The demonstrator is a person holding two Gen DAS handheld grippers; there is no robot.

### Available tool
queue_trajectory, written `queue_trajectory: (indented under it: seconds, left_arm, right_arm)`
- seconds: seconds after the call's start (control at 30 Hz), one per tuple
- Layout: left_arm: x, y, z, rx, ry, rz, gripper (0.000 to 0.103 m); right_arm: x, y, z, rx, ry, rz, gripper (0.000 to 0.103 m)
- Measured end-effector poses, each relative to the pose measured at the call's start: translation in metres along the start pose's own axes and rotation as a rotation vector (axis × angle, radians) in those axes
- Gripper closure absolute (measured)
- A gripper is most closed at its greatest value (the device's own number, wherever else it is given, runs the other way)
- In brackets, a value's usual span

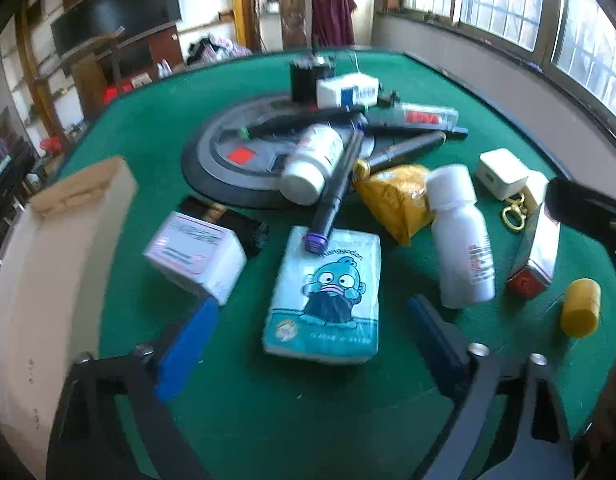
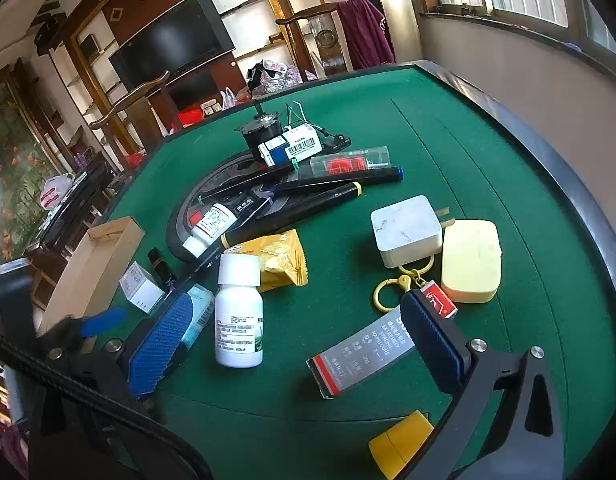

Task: Organize objects
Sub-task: 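Grasp the blue cartoon tissue pack with the left gripper while the right grasps the white bottle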

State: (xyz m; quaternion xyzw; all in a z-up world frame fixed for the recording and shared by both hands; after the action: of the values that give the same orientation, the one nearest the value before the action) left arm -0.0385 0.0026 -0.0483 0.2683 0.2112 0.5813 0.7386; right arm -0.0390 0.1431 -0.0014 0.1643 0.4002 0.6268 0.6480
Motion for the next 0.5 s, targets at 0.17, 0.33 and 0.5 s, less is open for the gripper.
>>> queue_trajectory:
  seconds: [0.17, 0.33, 0.5]
  left_arm:
    - [0.009, -0.003, -0.008, 0.022, -0.005, 0.010, 0.059]
    - [0.003, -0.003, 0.007, 0.047, -0.060, 0.081, 0.062]
    - [-0.016, -0.008, 0.041, 0.096, -0.097, 0.154, 0.061]
  right_arm:
    - [-0.001, 0.002, 0.002, 0.000, -0.004, 0.002, 0.000]
    - [-0.006, 0.004, 0.000, -0.018, 0.001, 0.023, 0.000]
    - [-0.027, 0.001, -0.012, -0.074, 0.034, 0.074, 0.000]
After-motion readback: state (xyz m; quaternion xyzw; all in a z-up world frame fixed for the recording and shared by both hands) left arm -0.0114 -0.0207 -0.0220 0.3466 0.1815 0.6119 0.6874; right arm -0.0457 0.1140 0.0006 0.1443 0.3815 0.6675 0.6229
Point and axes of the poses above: each gripper's, at about its wrist camera, not at the fingertips, and z roughly against the way its jaws point, x to its right, y to its top, the point moved 8 cm from there along -z, roughly the way its jaws point, and after that the axes turned 5 degrees about x, right-handed, at the moved point
